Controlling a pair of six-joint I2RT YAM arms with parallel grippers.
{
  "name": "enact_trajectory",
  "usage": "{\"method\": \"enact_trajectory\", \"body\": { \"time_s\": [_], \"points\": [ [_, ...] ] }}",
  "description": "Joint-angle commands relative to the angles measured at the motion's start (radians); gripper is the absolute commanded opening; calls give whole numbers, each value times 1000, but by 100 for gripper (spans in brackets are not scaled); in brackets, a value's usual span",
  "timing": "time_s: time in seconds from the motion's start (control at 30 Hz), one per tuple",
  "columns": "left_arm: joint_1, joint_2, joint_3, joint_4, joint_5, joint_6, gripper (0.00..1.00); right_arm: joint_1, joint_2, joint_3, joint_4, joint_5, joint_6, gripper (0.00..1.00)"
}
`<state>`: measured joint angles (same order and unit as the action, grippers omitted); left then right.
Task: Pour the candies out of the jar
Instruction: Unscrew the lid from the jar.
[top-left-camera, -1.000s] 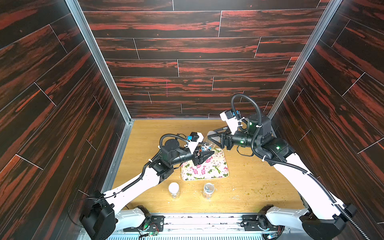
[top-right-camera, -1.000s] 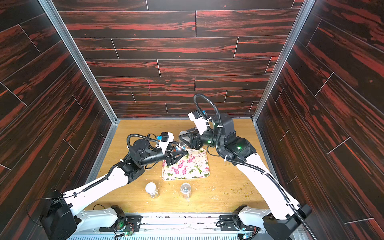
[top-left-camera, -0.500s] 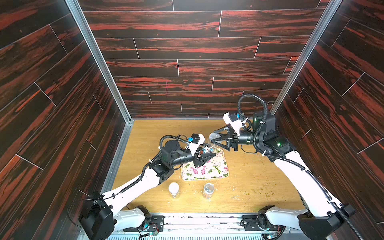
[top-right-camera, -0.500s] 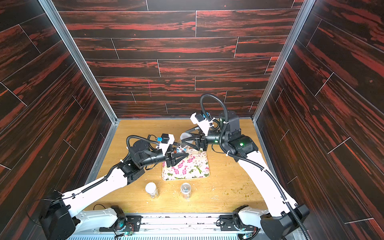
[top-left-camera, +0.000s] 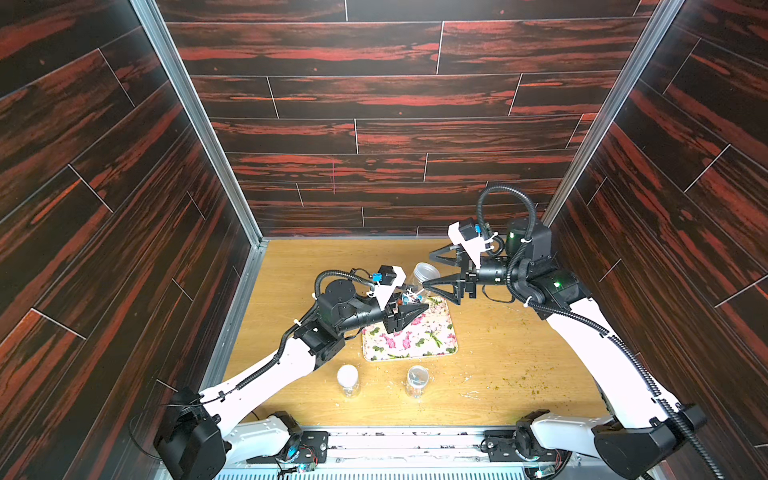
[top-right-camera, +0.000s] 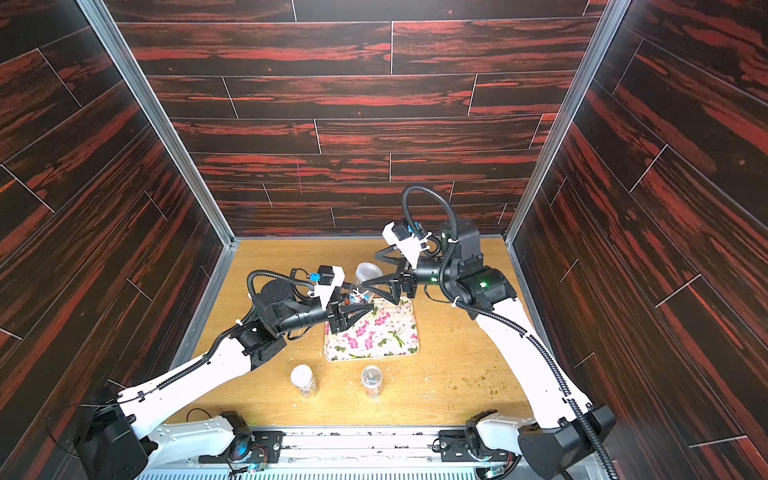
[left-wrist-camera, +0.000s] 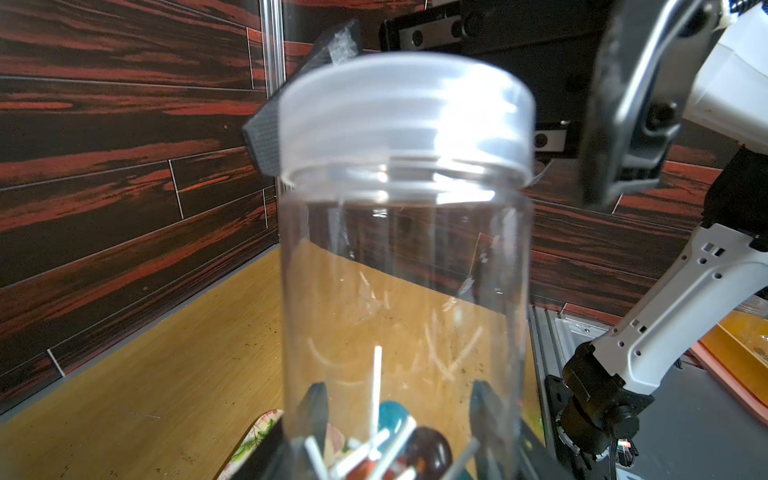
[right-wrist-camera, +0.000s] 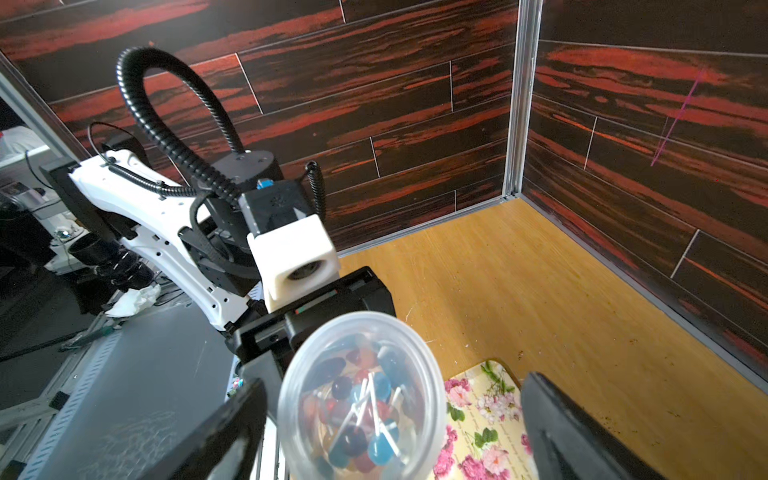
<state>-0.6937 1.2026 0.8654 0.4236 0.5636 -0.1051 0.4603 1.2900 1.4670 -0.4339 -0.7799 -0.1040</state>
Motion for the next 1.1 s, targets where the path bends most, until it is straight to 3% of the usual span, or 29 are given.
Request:
{"method": "enact_trajectory", "body": {
  "time_s": [0.0,0.13,0.23,0.4,0.6,0.8,1.07],
  "points": [
    [4,-32,-10,35,-6,-9,43,-2,-39,40,-13,55,76,99],
    [3,-34,-8,20,-12,1,43,10,-76,40,17,82,217,99],
    [3,-37,-11,12,-19,10,43,70,-113,50,-14,257,302,99],
    [3,-35,-14,12,-25,13,43,118,-133,92,-119,544,555,92],
    [4,-26,-12,15,-24,13,43,266,-70,177,-292,829,645,91],
    [4,-17,-8,18,-23,9,43,307,-25,202,-329,894,675,89],
    [3,-12,-8,22,-18,6,43,321,22,230,-327,840,691,85]
  ]
}}
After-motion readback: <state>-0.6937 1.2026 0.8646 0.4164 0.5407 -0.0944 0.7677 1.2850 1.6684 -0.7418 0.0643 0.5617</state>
